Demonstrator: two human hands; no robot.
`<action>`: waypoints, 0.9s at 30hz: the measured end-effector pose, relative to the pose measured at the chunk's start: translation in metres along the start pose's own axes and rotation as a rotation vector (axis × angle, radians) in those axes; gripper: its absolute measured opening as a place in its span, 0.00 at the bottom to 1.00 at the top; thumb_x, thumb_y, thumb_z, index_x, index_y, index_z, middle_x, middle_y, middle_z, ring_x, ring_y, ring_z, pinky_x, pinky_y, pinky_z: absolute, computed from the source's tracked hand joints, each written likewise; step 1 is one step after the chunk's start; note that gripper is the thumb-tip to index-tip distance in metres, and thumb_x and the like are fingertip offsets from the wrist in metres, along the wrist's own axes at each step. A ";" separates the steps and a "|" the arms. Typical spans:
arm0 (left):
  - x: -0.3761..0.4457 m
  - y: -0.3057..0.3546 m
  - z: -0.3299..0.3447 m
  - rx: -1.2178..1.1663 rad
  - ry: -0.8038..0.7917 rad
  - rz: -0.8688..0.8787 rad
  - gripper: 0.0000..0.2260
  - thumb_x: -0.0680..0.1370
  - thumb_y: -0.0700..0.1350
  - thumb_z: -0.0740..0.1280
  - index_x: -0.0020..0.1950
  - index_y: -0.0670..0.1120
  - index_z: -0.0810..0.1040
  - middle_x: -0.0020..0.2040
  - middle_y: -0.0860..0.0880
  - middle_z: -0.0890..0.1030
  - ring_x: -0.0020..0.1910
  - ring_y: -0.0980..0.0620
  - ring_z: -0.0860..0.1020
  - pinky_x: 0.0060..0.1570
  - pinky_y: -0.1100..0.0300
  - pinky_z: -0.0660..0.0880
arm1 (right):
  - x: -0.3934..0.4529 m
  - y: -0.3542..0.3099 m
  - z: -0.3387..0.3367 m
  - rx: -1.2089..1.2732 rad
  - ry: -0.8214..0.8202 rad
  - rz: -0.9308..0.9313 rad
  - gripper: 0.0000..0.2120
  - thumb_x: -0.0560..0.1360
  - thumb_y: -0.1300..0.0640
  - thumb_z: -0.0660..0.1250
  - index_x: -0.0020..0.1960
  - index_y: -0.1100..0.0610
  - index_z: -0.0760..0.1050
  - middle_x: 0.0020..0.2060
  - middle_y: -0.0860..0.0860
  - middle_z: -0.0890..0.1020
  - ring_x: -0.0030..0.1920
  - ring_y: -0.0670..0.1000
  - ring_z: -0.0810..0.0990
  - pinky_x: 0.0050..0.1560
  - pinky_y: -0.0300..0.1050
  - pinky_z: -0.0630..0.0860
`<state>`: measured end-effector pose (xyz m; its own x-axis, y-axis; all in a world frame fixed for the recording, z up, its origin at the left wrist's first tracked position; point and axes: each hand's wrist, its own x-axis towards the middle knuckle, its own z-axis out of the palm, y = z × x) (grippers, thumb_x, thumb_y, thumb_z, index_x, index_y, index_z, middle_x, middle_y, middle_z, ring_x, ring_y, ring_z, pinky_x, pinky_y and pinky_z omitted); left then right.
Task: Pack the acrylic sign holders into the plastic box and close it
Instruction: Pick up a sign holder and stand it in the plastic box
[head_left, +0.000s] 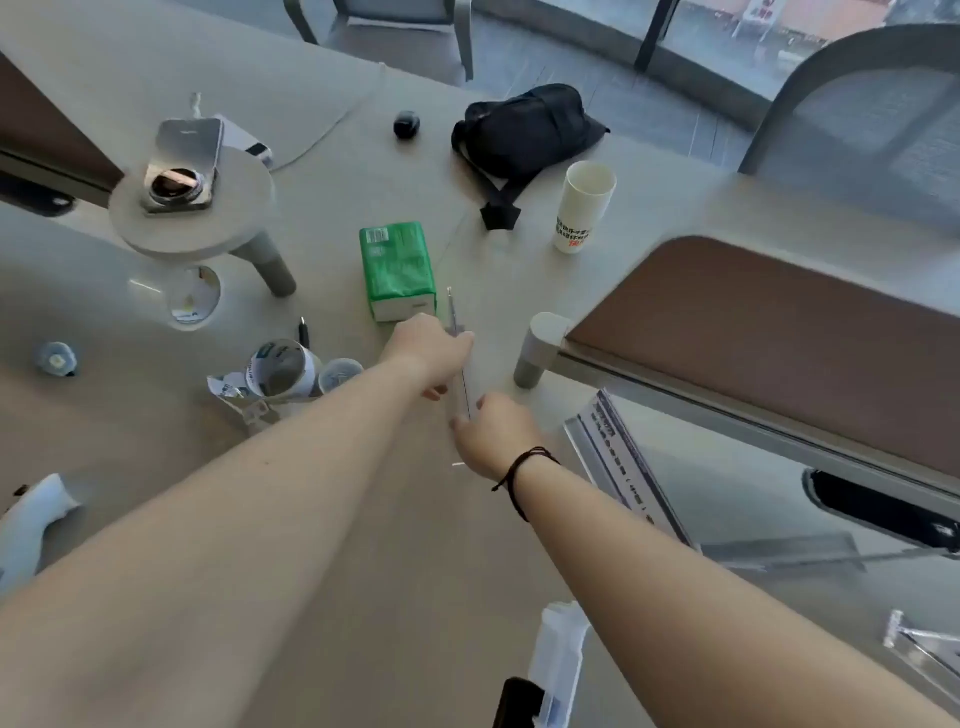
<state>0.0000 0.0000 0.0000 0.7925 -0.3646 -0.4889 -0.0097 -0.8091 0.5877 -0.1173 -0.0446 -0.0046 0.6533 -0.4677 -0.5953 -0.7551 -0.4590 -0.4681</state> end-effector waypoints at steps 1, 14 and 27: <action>0.002 -0.001 0.001 -0.011 -0.020 -0.011 0.18 0.78 0.52 0.63 0.36 0.39 0.76 0.37 0.41 0.83 0.32 0.42 0.85 0.31 0.51 0.83 | 0.004 -0.001 0.002 0.016 -0.011 0.001 0.13 0.79 0.50 0.59 0.56 0.58 0.73 0.56 0.58 0.80 0.53 0.59 0.78 0.47 0.46 0.70; -0.022 0.014 0.009 0.000 -0.027 0.130 0.15 0.74 0.37 0.62 0.29 0.44 0.63 0.28 0.46 0.70 0.26 0.44 0.75 0.21 0.64 0.71 | -0.009 -0.001 -0.006 0.102 -0.081 -0.086 0.11 0.78 0.66 0.56 0.37 0.58 0.62 0.32 0.51 0.66 0.39 0.56 0.70 0.27 0.41 0.59; -0.174 0.087 -0.032 0.255 0.102 0.392 0.11 0.72 0.41 0.65 0.32 0.45 0.66 0.30 0.48 0.71 0.28 0.47 0.70 0.26 0.60 0.61 | -0.153 0.026 -0.072 0.561 -0.033 -0.254 0.25 0.71 0.61 0.70 0.64 0.47 0.68 0.41 0.38 0.75 0.36 0.30 0.78 0.38 0.38 0.78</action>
<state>-0.1194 0.0079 0.1574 0.7548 -0.6283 -0.1884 -0.4592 -0.7113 0.5321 -0.2329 -0.0389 0.1217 0.8214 -0.3680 -0.4357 -0.4954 -0.0819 -0.8648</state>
